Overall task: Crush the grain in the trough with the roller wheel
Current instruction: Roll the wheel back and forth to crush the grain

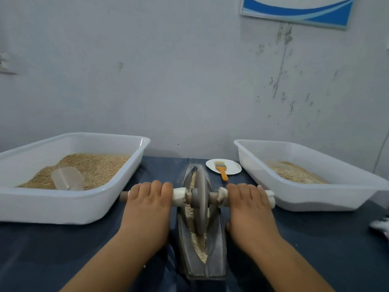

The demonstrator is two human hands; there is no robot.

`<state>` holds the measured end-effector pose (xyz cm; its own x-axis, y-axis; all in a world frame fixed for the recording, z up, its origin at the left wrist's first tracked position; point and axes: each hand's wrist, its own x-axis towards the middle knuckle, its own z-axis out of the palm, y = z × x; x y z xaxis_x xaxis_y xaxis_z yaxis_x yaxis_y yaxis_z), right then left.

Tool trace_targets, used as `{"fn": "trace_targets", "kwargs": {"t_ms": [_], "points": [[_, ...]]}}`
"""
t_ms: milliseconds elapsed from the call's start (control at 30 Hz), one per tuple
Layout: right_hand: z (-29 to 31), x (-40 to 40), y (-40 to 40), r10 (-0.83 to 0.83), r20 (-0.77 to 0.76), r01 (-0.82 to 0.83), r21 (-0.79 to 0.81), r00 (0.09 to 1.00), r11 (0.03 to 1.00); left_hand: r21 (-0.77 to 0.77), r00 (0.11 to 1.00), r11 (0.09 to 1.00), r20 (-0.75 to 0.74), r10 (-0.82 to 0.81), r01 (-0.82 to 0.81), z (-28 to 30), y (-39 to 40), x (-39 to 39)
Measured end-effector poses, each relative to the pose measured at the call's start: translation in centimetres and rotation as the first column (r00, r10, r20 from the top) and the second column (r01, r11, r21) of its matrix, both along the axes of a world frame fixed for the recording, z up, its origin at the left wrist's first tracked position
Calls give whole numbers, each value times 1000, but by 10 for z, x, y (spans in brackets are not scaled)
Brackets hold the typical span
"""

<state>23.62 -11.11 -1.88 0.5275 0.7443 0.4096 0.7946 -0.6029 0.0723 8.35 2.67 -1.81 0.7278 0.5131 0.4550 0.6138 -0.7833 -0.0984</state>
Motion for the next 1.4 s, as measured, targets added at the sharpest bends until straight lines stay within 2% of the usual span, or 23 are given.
{"fn": "trace_targets", "kwargs": {"t_ms": [67, 133, 200, 233, 300, 400, 500, 567, 667, 833, 933, 1000, 1067, 1133, 1233, 1300, 1400], "points": [[-11, -7, -10, 15, 62, -17, 35, 998, 999, 82, 980, 991, 158, -118, 106, -15, -1, -9], [-20, -7, -17, 83, 97, -97, 156, 992, 983, 151, 958, 981, 241, -153, 119, -26, 0, -15], [-17, -4, -17, 60, 65, -65, 75, 996, 995, 152, 960, 980, 227, -162, 129, -25, 5, -10], [-13, -1, -14, 32, 28, -32, 18, 999, 999, 101, 974, 988, 183, -132, 115, -20, 5, -6], [-5, 9, 0, 14, -36, -14, 9, 999, 1000, 46, 999, 998, 39, -35, 33, -1, 7, 8], [-2, 15, 9, -2, -83, 3, 7, 997, 1000, 64, 1000, 998, -20, 10, -8, 8, 12, 26], [-19, 11, -6, 5, 17, -5, 10, 1000, 1000, 87, 999, 996, 46, -27, 23, -3, 10, 17], [-30, 11, -12, 63, 96, -76, 136, 993, 988, 138, 975, 985, 184, -124, 99, -16, 14, 12], [-17, 16, -3, 40, 46, -41, 17, 998, 999, 60, 999, 998, 43, -32, 30, -9, 17, 15], [-6, 18, 11, -2, -58, 2, 5, 998, 1000, -1, 999, 1000, -23, 24, -24, 9, 12, 27], [-21, 12, -11, 52, 36, -53, 20, 998, 998, 113, 994, 992, 83, -67, 58, -6, 2, 6], [-29, 13, -18, 108, 117, -121, 114, 987, 986, 186, 971, 975, 182, -152, 117, -17, 5, -2], [-24, 15, -17, 107, 95, -113, 65, 990, 991, 129, 980, 986, 157, -123, 103, -17, 8, -1], [-12, 16, -5, 74, 38, -73, -23, 997, 997, 60, 999, 998, 48, -16, 14, -6, 10, 10], [1, 17, 11, 17, 16, -17, -30, 1000, 999, 3, 999, 999, -35, 37, -37, 6, 18, 25], [-2, 13, 10, -6, 18, 6, -29, 1000, 1000, 0, 999, 999, -38, 32, -32, 6, 16, 22], [-12, 3, -7, 28, 82, -28, 9, 996, 1000, 87, 993, 996, 108, -38, 29, -10, 5, 4]]}}
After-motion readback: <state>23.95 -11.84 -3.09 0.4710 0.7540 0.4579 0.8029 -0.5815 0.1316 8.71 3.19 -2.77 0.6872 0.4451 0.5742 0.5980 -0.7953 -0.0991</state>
